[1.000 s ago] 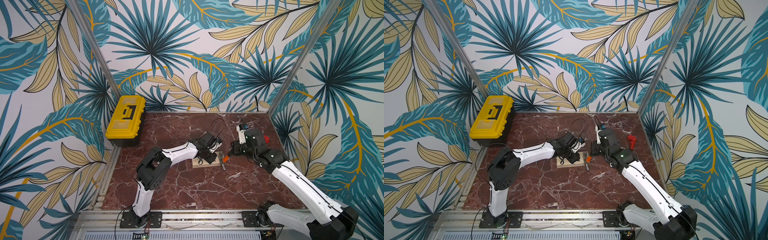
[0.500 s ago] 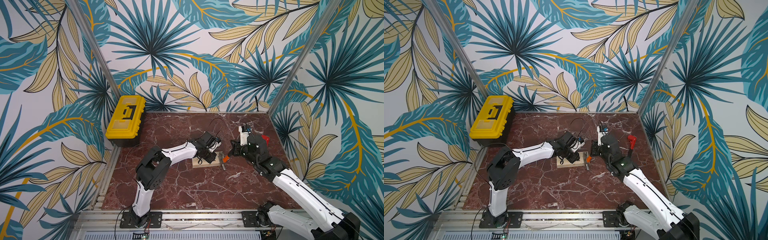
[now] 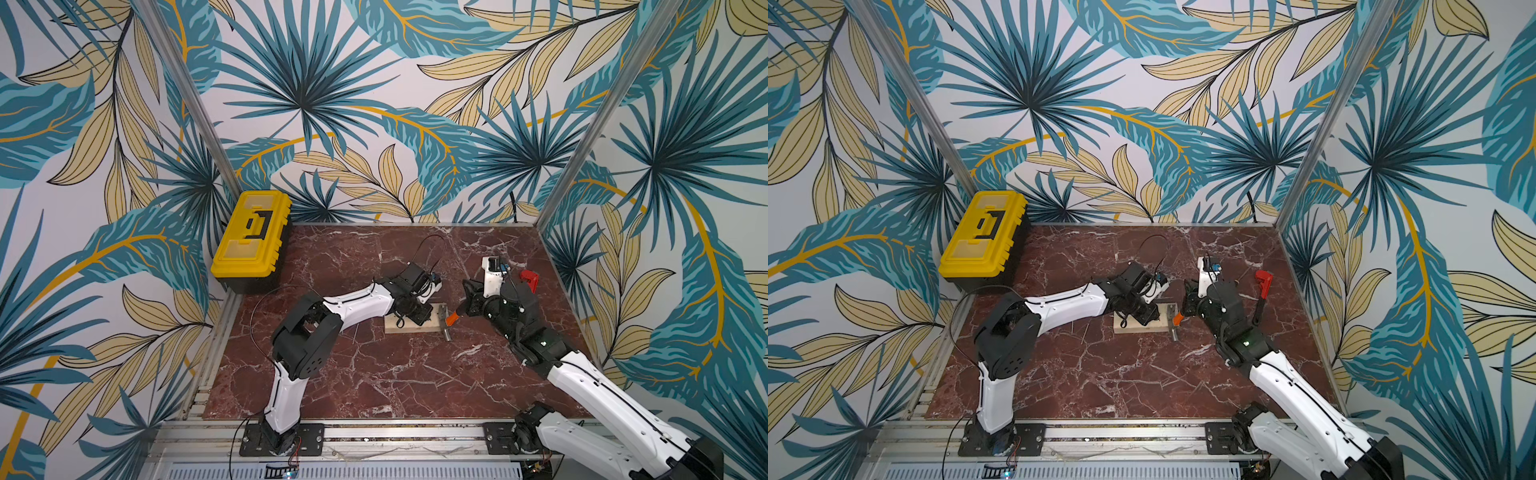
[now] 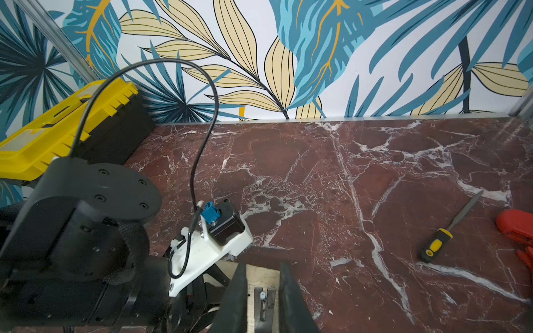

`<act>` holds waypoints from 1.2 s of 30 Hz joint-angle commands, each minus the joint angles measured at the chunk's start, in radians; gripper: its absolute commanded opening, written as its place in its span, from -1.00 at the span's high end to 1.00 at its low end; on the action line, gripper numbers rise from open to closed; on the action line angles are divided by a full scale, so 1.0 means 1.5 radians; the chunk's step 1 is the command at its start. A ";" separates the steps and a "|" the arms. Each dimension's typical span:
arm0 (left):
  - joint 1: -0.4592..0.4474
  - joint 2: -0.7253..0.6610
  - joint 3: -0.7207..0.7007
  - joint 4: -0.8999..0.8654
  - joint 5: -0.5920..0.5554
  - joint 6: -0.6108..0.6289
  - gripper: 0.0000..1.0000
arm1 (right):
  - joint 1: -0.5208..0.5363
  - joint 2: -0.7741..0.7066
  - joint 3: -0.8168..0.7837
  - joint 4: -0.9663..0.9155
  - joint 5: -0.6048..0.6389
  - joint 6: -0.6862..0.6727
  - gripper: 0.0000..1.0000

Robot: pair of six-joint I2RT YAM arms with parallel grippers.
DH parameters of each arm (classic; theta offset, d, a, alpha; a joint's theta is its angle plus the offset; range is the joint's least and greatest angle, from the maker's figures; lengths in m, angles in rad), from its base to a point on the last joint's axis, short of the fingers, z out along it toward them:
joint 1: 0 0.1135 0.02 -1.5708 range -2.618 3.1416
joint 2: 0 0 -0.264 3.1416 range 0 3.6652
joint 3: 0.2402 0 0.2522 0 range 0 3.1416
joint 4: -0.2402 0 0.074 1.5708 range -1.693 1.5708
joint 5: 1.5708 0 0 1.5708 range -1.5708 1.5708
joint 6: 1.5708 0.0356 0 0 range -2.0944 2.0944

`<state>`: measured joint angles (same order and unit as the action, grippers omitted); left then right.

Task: Use a claw hammer to pull out a nail
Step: Remove the nail from the mounting plate.

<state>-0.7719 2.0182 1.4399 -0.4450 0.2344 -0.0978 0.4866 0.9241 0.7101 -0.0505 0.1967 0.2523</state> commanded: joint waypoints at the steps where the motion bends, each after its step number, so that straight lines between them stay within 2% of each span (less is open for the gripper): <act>1: 0.008 0.094 -0.042 -0.095 -0.045 -0.007 0.50 | 0.012 0.015 -0.043 -0.072 -0.014 -0.012 1.00; 8: 0.009 0.111 -0.022 -0.130 -0.054 -0.022 0.51 | 0.020 0.004 -0.060 -0.052 0.011 -0.029 1.00; 19: 0.018 0.117 -0.021 -0.148 -0.051 -0.031 0.53 | 0.024 0.001 -0.030 -0.072 0.034 -0.059 1.00; 24: 0.020 0.146 0.006 -0.196 -0.065 -0.045 0.54 | 0.032 -0.005 -0.060 -0.057 0.058 -0.072 1.00; 36: 0.030 0.170 0.002 -0.225 -0.062 -0.063 0.55 | 0.053 -0.037 -0.122 -0.010 0.099 -0.095 1.00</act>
<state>-0.7517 2.0930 1.5391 -0.5510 0.2745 -0.1802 0.5613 0.8509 0.6029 0.0818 0.3111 0.1925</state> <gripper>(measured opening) 0.224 0.193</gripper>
